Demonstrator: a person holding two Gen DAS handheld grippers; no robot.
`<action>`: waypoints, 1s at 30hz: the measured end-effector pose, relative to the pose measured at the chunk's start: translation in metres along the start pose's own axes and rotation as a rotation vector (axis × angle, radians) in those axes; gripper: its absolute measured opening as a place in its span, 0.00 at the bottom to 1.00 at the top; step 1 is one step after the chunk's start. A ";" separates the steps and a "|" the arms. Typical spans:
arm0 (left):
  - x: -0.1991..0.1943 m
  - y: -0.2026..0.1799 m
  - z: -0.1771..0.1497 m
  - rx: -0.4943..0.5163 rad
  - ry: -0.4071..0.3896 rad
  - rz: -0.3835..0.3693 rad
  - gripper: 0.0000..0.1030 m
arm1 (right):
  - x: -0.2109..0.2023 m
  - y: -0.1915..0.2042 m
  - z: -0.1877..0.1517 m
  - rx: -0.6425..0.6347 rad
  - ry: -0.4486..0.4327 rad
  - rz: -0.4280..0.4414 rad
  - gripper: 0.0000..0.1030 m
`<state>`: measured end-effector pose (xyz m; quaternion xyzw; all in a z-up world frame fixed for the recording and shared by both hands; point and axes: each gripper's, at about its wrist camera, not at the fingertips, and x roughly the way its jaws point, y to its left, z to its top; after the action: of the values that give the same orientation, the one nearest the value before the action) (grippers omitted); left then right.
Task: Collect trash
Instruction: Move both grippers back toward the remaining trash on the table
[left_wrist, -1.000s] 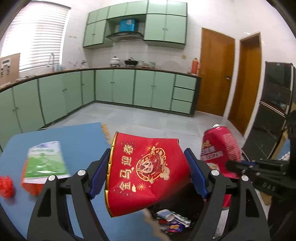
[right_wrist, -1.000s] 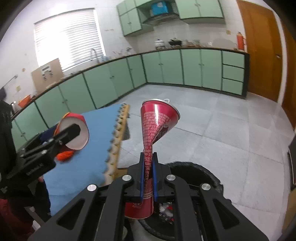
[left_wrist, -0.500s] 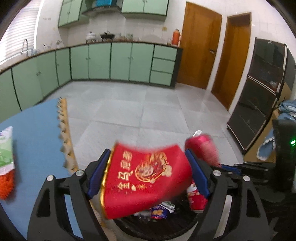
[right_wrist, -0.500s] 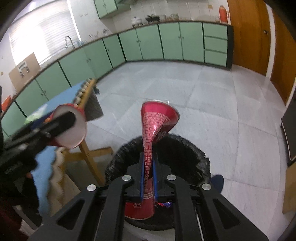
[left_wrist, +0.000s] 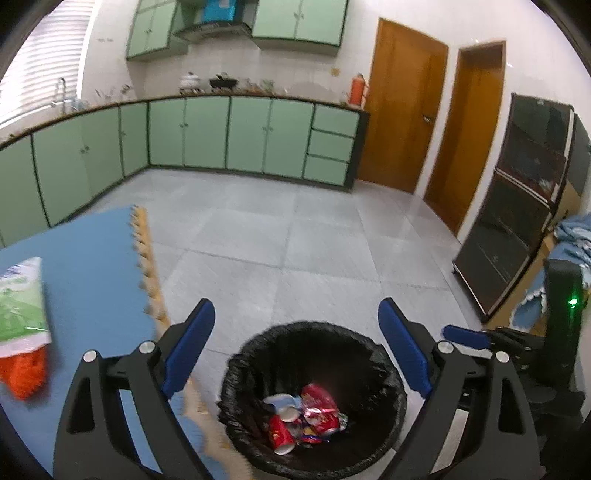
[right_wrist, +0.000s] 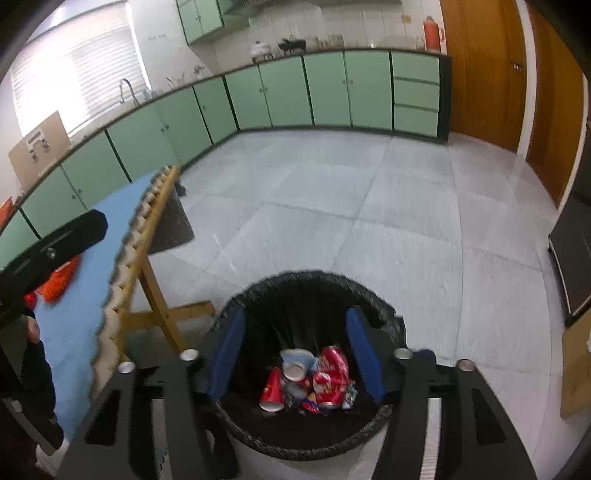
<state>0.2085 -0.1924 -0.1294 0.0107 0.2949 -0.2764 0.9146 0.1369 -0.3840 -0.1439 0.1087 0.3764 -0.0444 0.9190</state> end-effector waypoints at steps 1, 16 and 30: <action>-0.008 0.005 0.002 -0.004 -0.018 0.018 0.85 | -0.007 0.006 0.004 -0.004 -0.023 0.003 0.73; -0.125 0.128 -0.002 -0.095 -0.170 0.405 0.87 | -0.030 0.129 0.033 -0.091 -0.191 0.197 0.94; -0.185 0.245 -0.035 -0.218 -0.164 0.713 0.87 | 0.013 0.259 0.030 -0.253 -0.253 0.300 0.94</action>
<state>0.1905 0.1145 -0.0924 -0.0068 0.2261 0.0921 0.9697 0.2088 -0.1391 -0.0894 0.0408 0.2405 0.1271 0.9614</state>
